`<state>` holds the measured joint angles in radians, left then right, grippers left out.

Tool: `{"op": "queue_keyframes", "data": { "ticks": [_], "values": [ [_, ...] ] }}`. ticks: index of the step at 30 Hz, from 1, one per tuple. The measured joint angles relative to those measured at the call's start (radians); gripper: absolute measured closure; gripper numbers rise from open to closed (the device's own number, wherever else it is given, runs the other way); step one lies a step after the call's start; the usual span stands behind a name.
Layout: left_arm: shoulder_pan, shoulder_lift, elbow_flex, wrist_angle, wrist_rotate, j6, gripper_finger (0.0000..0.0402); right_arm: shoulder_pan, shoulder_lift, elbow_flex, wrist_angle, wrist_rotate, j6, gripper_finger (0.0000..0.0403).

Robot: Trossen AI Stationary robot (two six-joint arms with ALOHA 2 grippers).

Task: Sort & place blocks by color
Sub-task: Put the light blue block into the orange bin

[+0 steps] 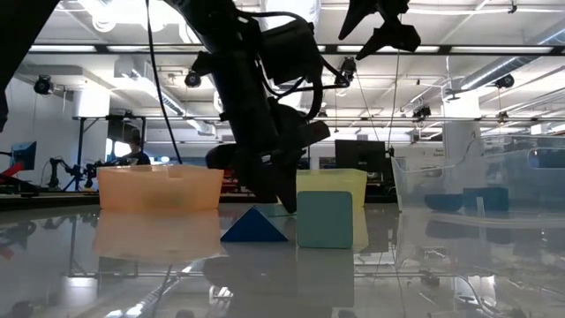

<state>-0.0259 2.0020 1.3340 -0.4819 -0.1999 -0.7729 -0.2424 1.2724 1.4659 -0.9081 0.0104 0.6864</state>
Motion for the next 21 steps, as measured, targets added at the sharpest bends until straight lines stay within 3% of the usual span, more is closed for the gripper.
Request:
{"op": "queue_keyframes", "data": {
  "ticks": [6,17,21],
  "values": [
    [0.000,-0.083,0.000,-0.042,0.042,0.161,0.0289,0.000,0.000,0.000,0.000,0.020,-0.011,0.0170],
    [0.007,-0.420,-0.021,-0.199,0.060,0.545,0.0289,0.000,0.000,-0.004,0.005,0.054,-0.053,0.0170],
    [0.041,-0.525,-0.038,-0.317,0.056,0.595,0.0283,0.000,0.000,-0.004,0.005,0.070,-0.061,0.0170]
  ]
}}
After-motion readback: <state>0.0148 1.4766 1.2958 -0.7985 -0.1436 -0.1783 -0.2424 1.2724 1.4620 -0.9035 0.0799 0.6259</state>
